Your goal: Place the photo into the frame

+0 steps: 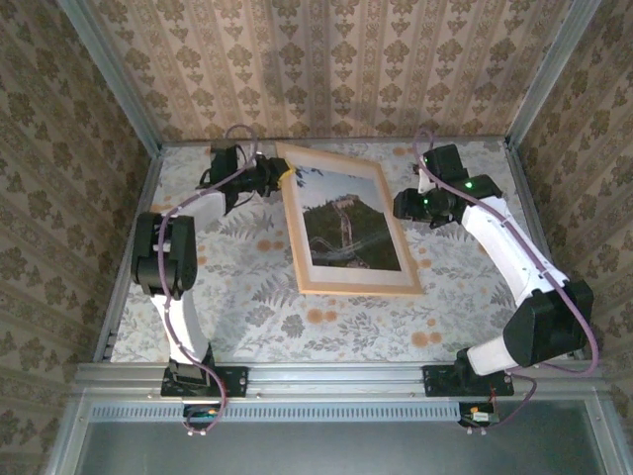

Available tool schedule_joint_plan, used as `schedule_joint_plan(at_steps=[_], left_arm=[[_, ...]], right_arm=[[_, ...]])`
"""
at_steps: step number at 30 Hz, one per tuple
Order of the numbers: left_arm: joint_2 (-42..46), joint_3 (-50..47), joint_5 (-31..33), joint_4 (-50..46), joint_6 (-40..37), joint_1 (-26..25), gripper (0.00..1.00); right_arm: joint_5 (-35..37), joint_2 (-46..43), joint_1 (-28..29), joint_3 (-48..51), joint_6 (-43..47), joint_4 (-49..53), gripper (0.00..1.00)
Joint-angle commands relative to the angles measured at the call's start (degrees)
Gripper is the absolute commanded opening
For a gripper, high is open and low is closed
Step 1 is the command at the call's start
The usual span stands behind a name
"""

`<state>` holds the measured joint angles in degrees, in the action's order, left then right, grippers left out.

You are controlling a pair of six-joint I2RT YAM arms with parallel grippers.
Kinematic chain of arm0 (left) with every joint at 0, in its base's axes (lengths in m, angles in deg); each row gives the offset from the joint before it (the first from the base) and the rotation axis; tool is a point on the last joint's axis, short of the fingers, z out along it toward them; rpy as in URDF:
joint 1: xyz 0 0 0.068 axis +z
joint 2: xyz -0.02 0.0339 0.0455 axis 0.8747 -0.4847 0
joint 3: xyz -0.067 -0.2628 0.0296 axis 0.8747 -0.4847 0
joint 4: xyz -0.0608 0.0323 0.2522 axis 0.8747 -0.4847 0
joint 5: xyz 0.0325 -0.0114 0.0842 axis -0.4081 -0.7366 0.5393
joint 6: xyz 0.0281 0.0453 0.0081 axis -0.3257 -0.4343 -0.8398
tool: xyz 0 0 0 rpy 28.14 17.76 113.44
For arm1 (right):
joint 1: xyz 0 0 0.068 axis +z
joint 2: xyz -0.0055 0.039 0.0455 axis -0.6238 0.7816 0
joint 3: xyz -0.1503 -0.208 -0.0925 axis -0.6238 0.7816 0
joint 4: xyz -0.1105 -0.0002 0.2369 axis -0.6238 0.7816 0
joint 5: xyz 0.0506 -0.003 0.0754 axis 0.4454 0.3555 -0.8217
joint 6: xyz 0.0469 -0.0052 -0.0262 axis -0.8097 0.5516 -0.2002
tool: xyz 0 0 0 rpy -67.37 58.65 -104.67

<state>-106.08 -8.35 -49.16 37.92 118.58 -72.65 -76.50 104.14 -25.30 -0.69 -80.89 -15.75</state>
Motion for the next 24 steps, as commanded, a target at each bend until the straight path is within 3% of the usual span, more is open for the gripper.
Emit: schedule_joint_plan(at_steps=[1,5,10,19,24], left_arm=[[-1.3,0.5,-8.9,10.9,7.3,0.7,0.00],[-4.2,0.0,-9.2,10.1,5.0,0.8,0.09],[-5.6,-0.7,-7.5,3.7,-0.8,2.3,0.31],[-10.0,3.4,-2.9,-13.4,-13.6,4.7,0.48],[-11.0,6.4,3.2,-24.9,-21.6,6.4,0.56]], right_arm=[[1.9,0.9,0.5,1.5,0.3,-2.8,0.52],[2.5,2.1,0.5,2.9,0.3,-4.3,0.52],[3.7,3.3,0.4,5.2,0.1,-6.7,0.53],[4.8,4.8,0.4,7.0,0.2,-9.1,0.53],[6.9,4.5,-0.4,8.0,0.5,-9.4,0.55]])
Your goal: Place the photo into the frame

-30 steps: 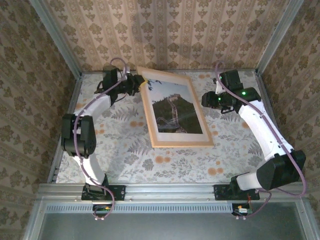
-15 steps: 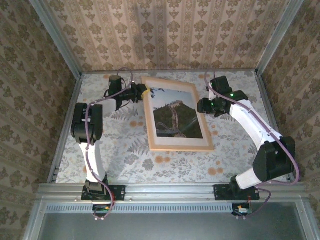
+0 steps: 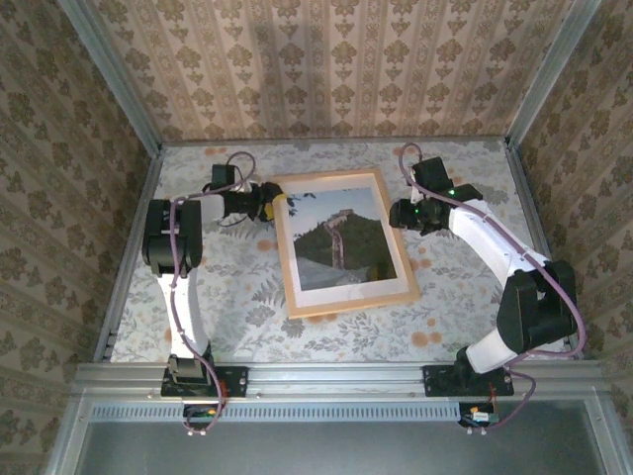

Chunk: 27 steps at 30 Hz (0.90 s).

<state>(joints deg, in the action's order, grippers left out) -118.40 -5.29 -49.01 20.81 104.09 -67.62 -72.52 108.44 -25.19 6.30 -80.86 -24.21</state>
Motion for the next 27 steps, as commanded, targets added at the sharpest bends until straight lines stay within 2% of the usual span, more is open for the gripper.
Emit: schedule_joint_plan(at_steps=[1,3,5,8,10,13,16,18,22,25,26,27], left_arm=[[1.8,4.0,5.3,-11.4,-9.2,1.7,0.58],[3.6,4.8,9.6,-17.0,-13.9,2.1,0.62],[6.8,5.6,17.0,-23.3,-18.8,2.3,0.69],[14.8,3.5,32.9,-28.1,-25.3,1.9,0.82],[22.5,-2.0,43.8,-25.3,-28.2,1.1,0.90],[33.8,-12.7,56.7,-17.6,-32.6,-0.7,1.00],[44.2,-25.9,69.1,-5.7,-38.9,-2.9,1.00],[49.9,-34.0,75.2,2.6,-42.9,-3.4,1.00],[56.7,-48.3,78.6,23.6,-56.0,-2.3,1.00],[53.6,-54.2,73.8,36.7,-60.3,1.7,1.00],[52.9,-54.1,74.1,37.1,-60.8,2.4,1.00],[53.2,-53.2,71.6,35.0,-60.5,3.2,1.00]], right_arm=[[3.8,-0.4,-0.7,1.3,0.5,-1.1,0.55],[6.1,-1.8,-1.0,1.6,1.0,-1.4,0.57],[9.3,-3.5,-1.2,1.8,1.7,-1.7,0.60],[15.5,-6.6,-1.4,3.8,2.8,-4.1,0.65],[19.9,-9.2,-1.7,6.5,3.5,-7.7,0.69],[25.3,-11.3,-3.0,11.9,4.7,-14.5,0.80],[29.7,-10.8,-4.2,16.8,5.1,-21.4,0.96],[31.4,-9.8,-4.5,19.7,6.0,-26.3,1.00],[31.6,-7.0,-4.6,26.7,9.9,-40.4,1.00],[28.6,-6.0,-4.8,33.2,13.8,-53.7,1.00],[27.9,-5.7,-4.8,34.9,15.1,-57.5,1.00],[26.8,-5.1,-4.9,36.7,16.6,-61.7,1.00]])
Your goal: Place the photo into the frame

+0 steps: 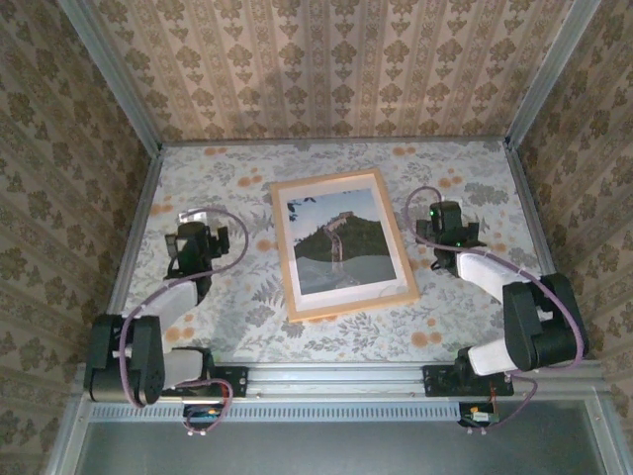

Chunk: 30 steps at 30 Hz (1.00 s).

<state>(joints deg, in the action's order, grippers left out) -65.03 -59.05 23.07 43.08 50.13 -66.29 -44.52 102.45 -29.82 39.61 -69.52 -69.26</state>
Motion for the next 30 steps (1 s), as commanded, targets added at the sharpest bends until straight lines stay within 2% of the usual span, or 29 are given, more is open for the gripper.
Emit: schedule_joint_plan(at_steps=[1,3,5,6,9,11,13,17,20,23,25,26,30], left_arm=[[-1.0,0.7,-1.9,14.0,-6.5,2.9,1.00],[-1.3,2.4,-2.9,10.2,-4.9,3.8,1.00],[-0.2,5.2,-3.1,0.0,-2.9,3.9,1.00],[-0.1,4.9,-3.2,-0.4,-3.3,3.7,1.00],[-4.2,-3.0,-4.1,17.0,-4.1,4.5,1.00],[-4.6,-1.8,-5.4,14.8,-4.9,4.8,1.00],[-5.5,-2.7,-4.1,18.0,-6.3,5.3,1.00],[-5.2,-2.3,-6.0,16.6,-5.8,5.7,1.00],[-5.0,-2.8,-8.9,17.2,-7.5,5.5,1.00],[-3.6,-4.5,-8.9,18.9,-7.9,4.0,1.00],[-3.2,-5.2,-11.1,20.2,-3.3,4.6,1.00],[-4.0,-5.8,-13.0,23.0,-1.0,5.2,1.00],[-13.0,-4.5,-14.6,30.1,-2.2,5.1,1.00]], right_arm=[[-1.9,1.2,-0.3,3.9,6.4,-19.1,1.00],[-3.6,1.6,-0.7,4.6,7.9,-21.9,1.00],[-6.2,1.9,-1.6,5.2,8.1,-24.6,1.00],[-7.4,2.1,-2.1,5.2,7.7,-24.8,1.00],[-10.3,4.6,-3.8,7.6,6.5,-32.3,1.00],[-12.9,3.8,-5.3,6.8,5.2,-29.3,1.00],[-14.7,3.6,-6.0,8.7,5.0,-32.4,1.00],[-15.6,6.2,-6.5,13.5,4.9,-43.6,1.00],[-15.6,5.9,-6.5,13.3,4.8,-42.4,1.00],[-15.7,5.9,-6.6,13.2,4.8,-42.4,1.00],[-15.8,5.7,-6.6,13.2,4.8,-42.0,1.00],[-15.8,5.7,-6.6,13.2,4.8,-42.0,1.00],[-15.8,5.7,-6.7,13.2,4.7,-42.1,1.00]])
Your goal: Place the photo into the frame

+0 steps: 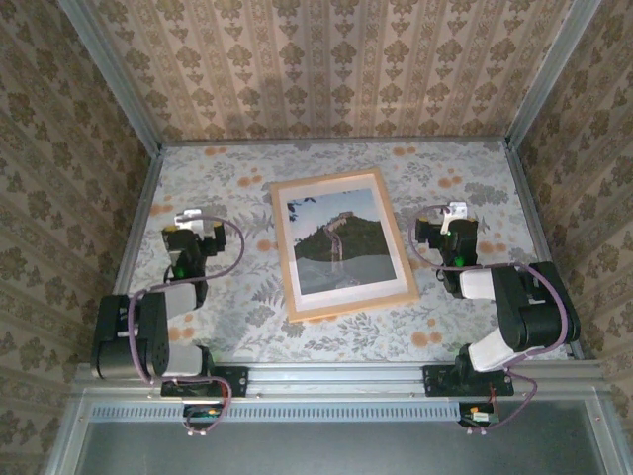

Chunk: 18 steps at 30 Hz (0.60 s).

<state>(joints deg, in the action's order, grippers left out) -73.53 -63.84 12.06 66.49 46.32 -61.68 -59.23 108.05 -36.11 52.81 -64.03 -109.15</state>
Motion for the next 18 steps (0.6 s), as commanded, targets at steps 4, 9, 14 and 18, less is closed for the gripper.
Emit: schedule_joint_plan(at_steps=[4,9,14,18], left_arm=[[-7.8,1.9,-1.0,5.6,1.5,-0.9,1.00],[-8.4,0.0,1.6,10.3,2.0,-0.7,1.00],[-9.1,0.9,3.5,10.0,-1.0,-3.2,1.00],[-8.9,2.2,3.1,7.4,-1.5,-3.6,1.00]], right_arm=[[-1.4,0.1,-0.5,-0.1,-0.8,-2.0,1.00],[-1.5,0.1,-0.5,-0.1,-0.8,-2.0,1.00],[-1.5,0.1,-0.5,-0.1,-0.8,-2.0,1.00],[-1.6,0.1,-0.5,-0.1,-0.8,-2.0,1.00]])
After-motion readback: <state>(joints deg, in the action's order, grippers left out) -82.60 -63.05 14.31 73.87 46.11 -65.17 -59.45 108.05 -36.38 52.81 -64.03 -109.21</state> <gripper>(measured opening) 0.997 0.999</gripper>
